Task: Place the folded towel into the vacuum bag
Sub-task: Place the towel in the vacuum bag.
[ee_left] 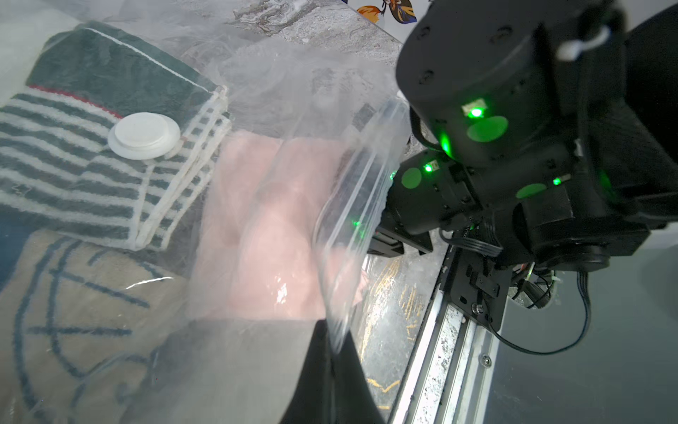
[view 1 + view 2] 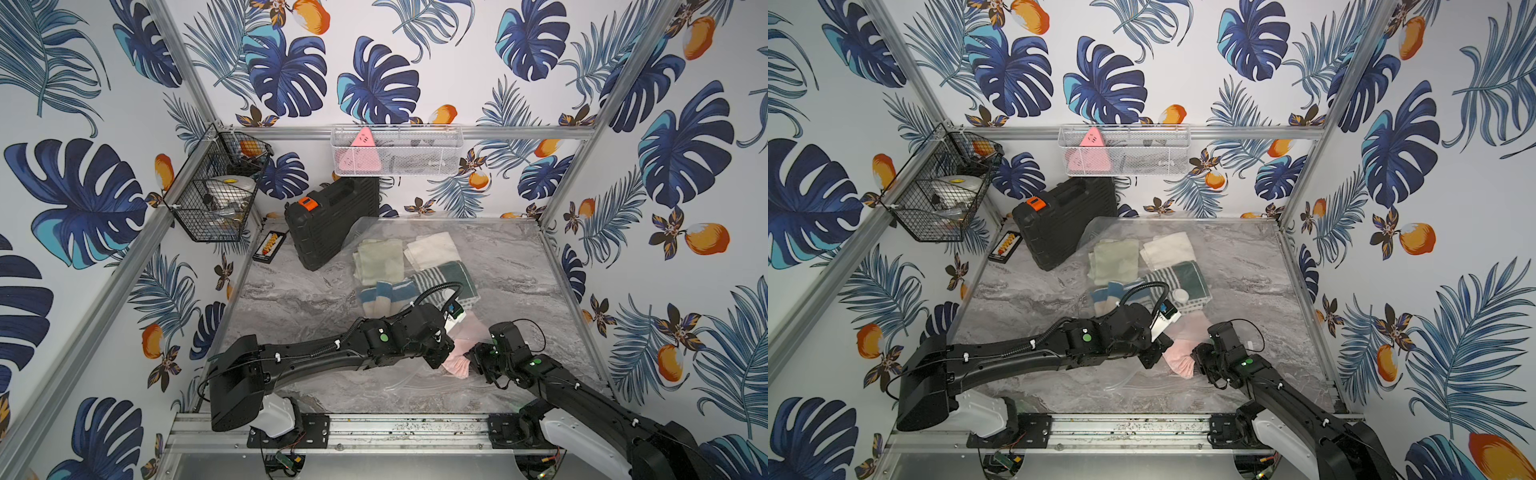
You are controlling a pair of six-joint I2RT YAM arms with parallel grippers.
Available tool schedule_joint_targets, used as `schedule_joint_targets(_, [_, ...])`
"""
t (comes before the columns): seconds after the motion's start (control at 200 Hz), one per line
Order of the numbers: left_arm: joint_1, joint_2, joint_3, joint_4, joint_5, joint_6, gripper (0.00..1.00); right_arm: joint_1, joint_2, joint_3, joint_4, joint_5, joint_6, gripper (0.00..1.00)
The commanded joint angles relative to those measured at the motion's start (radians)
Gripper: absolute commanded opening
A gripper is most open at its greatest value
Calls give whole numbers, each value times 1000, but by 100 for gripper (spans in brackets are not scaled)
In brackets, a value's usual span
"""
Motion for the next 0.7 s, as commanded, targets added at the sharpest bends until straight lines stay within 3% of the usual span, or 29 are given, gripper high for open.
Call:
schedule_joint_targets(0.0, [-24,7,-5,27,16,-14,0,-30,28,-21,126,63,76,6])
schedule_joint_targets(0.08, [-43,12,-12,34,14,-21,0,-30,19,-44,169,120,138,0])
schedule_joint_targets(0.365, [-53,25,-15,29,2,-9,0,-30,-110,-68,82,275,222,0])
schedule_joint_targets(0.555, [-52,42,-1,17,-17,-6,0,-28,-124,-36,34,268,207,0])
schedule_joint_targets(0.696, [-53,48,4,21,-25,-5,0,-26,-242,-46,-104,289,250,0])
